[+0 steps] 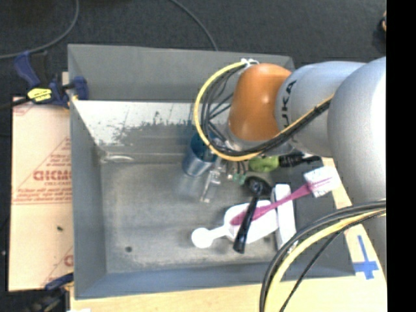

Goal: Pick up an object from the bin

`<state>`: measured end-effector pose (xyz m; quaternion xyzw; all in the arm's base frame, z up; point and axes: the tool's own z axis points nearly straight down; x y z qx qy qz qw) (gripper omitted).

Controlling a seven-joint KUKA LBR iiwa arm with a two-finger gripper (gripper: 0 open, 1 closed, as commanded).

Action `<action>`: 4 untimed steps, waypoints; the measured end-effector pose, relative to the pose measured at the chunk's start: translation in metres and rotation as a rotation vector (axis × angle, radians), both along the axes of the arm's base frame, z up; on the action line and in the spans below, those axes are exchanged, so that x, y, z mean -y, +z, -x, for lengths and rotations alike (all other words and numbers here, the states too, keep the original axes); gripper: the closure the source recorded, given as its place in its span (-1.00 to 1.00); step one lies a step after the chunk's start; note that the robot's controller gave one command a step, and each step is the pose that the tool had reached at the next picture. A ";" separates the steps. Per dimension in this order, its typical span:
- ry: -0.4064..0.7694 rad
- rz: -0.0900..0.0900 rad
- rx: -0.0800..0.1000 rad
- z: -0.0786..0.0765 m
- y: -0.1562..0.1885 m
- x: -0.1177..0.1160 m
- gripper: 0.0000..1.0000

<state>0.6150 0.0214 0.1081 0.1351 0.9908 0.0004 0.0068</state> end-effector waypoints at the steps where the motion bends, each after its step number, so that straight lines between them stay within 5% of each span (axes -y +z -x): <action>1: 0.008 -0.002 0.004 -0.022 -0.034 -0.033 1.00; 2: 0.009 -0.002 0.004 -0.022 -0.034 -0.033 1.00; 3: -0.070 -0.006 0.013 -0.022 -0.033 0.016 1.00; 4: -0.085 -0.002 0.012 -0.020 -0.034 0.017 1.00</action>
Offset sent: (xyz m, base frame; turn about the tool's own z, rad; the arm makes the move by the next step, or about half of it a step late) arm 0.0000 0.0000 0.0000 0.0000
